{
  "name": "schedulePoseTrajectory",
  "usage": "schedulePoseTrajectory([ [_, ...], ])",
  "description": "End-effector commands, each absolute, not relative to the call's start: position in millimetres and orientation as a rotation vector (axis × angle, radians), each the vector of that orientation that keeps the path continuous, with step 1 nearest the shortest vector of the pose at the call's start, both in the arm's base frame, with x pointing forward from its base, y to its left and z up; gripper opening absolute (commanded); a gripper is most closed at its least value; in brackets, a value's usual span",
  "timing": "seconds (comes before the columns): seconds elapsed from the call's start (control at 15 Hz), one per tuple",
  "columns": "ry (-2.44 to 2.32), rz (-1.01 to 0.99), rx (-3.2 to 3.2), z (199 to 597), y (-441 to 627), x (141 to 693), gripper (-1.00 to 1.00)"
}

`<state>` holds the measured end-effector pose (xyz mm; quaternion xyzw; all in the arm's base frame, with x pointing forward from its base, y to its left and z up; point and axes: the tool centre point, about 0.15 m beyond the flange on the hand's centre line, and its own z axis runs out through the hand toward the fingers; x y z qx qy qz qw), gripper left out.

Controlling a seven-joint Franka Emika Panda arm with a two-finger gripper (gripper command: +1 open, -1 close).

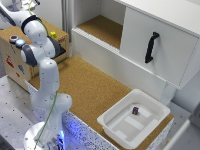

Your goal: Move the blue light switch to turn on the blue light

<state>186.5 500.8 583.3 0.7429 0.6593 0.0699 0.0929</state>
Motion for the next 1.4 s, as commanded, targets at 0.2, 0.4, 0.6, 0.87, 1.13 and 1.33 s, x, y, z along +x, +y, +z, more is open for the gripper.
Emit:
schedulePoseTrajectory([
  [0.2,1.898,0.134,2.153,600,513,193,1.00],
  [0.4,1.898,0.134,2.153,600,513,193,1.00],
  [0.6,1.898,0.134,2.153,600,513,193,1.00],
  [0.87,1.680,0.193,2.462,582,480,209,1.00],
  [1.13,1.156,0.235,2.733,582,433,220,1.00],
  [1.33,0.711,0.202,2.943,577,396,236,1.00],
])
